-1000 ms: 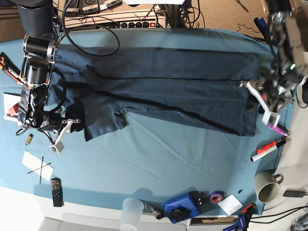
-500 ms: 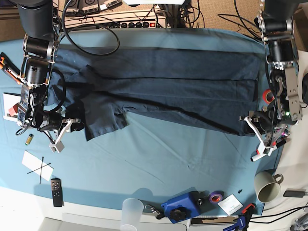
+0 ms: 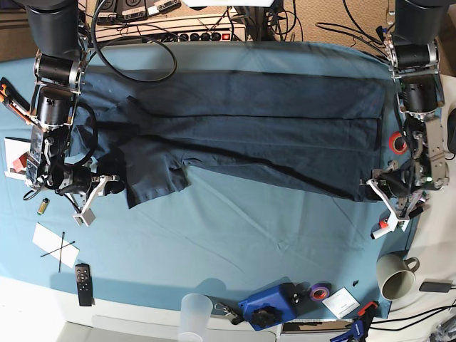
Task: Fold the T-shirt properly
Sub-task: 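Grasp the shirt's two ends with both grippers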
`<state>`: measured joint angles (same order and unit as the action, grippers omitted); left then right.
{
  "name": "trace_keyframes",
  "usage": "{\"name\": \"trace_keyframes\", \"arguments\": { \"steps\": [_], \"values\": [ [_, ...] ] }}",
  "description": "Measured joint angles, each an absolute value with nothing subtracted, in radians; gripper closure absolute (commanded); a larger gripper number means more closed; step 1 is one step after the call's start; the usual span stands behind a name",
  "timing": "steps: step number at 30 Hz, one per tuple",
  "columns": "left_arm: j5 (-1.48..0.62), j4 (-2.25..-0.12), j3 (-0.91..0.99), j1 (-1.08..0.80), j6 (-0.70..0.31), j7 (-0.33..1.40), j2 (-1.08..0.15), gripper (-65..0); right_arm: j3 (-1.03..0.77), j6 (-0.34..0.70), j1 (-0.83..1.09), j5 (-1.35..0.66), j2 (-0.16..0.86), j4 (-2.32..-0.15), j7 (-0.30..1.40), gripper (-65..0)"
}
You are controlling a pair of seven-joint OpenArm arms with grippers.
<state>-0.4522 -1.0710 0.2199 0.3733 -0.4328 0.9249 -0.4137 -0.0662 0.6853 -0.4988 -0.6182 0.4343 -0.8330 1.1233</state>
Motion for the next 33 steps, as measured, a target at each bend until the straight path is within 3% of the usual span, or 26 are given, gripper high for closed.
{"name": "trace_keyframes", "arguments": {
  "steps": [4,7,9,10,13,25,33],
  "values": [
    [-0.521,-1.06,0.222,0.374,-0.465,0.953,-0.408,-21.3,-0.066,0.685,-0.499,-0.619,0.434,-0.833,1.125,-12.9],
    [-0.522,-1.06,0.222,0.373,-0.464,0.953,-0.407,-11.5,-0.066,0.685,-0.499,-0.619,0.434,-0.833,1.126,-12.3],
    [-0.525,-1.06,0.222,0.37,-0.443,0.947,-0.407,-0.8,-0.066,0.685,-0.499,-0.618,0.434,-0.833,1.126,-4.1],
    [-0.525,-1.059,0.222,0.368,-0.408,0.937,-0.407,0.0,-0.066,0.683,-0.498,-0.618,0.434,-0.833,1.127,0.0],
    [-0.545,-1.058,0.222,0.366,-0.341,0.933,-0.406,0.0,-0.066,0.684,-0.496,-0.609,0.434,-0.833,1.11,0.0],
    [-0.517,-1.192,0.25,0.355,-0.279,1.117,-0.399,0.0,-0.123,0.688,-0.477,-0.659,0.429,-1.045,1.172,0.0],
    [-0.71,-1.311,0.422,0.324,-0.296,1.297,-0.401,0.0,-0.223,0.689,-0.387,-0.682,0.427,-1.186,1.201,0.0]
  ]
}}
